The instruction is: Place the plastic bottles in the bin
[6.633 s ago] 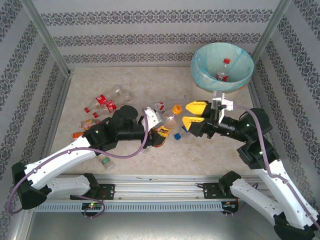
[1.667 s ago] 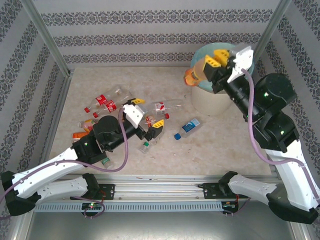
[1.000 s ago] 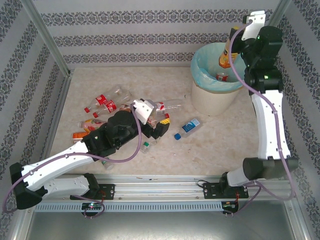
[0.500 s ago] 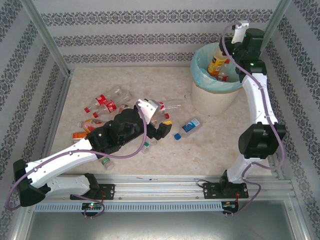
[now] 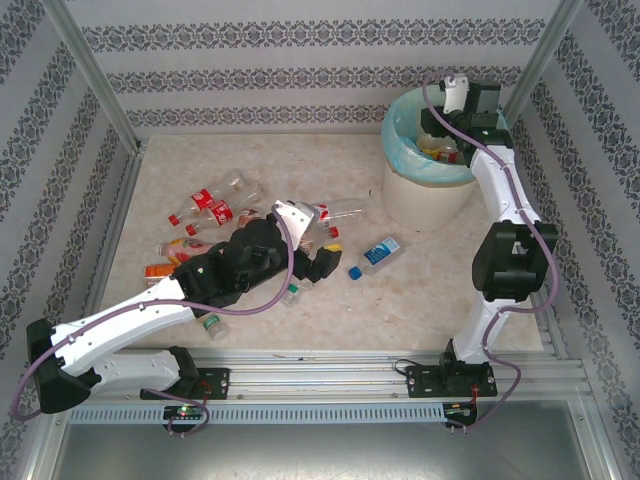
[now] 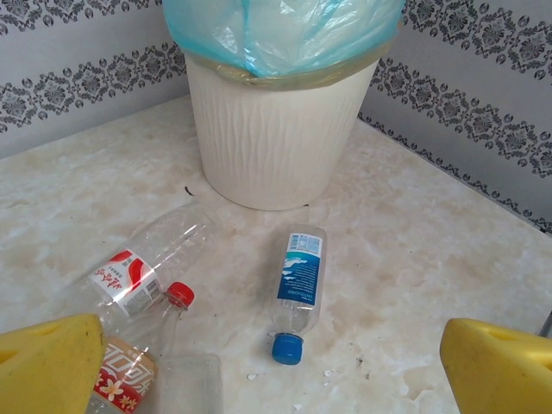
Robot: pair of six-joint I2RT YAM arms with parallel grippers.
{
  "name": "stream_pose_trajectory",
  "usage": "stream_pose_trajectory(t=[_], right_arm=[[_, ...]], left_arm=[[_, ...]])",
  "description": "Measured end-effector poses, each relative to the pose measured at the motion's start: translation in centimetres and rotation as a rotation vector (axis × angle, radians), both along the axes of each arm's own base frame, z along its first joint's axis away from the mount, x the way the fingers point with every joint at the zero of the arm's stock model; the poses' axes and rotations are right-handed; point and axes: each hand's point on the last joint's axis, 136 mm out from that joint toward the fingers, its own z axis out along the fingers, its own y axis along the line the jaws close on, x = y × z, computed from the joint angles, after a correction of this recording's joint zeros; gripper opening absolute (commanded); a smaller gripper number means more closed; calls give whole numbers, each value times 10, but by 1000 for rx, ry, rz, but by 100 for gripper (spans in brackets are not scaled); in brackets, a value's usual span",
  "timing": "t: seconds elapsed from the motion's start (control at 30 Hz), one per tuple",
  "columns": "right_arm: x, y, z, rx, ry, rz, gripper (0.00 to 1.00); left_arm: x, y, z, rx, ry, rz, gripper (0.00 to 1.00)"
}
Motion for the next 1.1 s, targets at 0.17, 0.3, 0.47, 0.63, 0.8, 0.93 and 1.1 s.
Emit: stream_pose_trajectory(t=[0.17,0.3,0.47,0.63,0.8,0.93,1.1], right_arm=[[-1,0,-1,15,10,-7,59],[-3,0,4,37,12,-17,59],[-15,4,34,88,-27,-25,59],[-45,16,94,136,-124,-24,61],[-109,45,163,149,-277,18,63],[-162,66,187,162,-360,57,64],[-210,87,165,174,-347,93,65]], left_arm=[[0,0,-2,-4,10,4,99],[0,0,-6,5,16,4,99],[3,-4,-14,24,29,4,100],[6,-8,-27,60,40,2,100],[11,-13,-45,123,57,3,100],[15,-17,-60,175,83,2,100],[18,-23,-83,235,128,-2,100]])
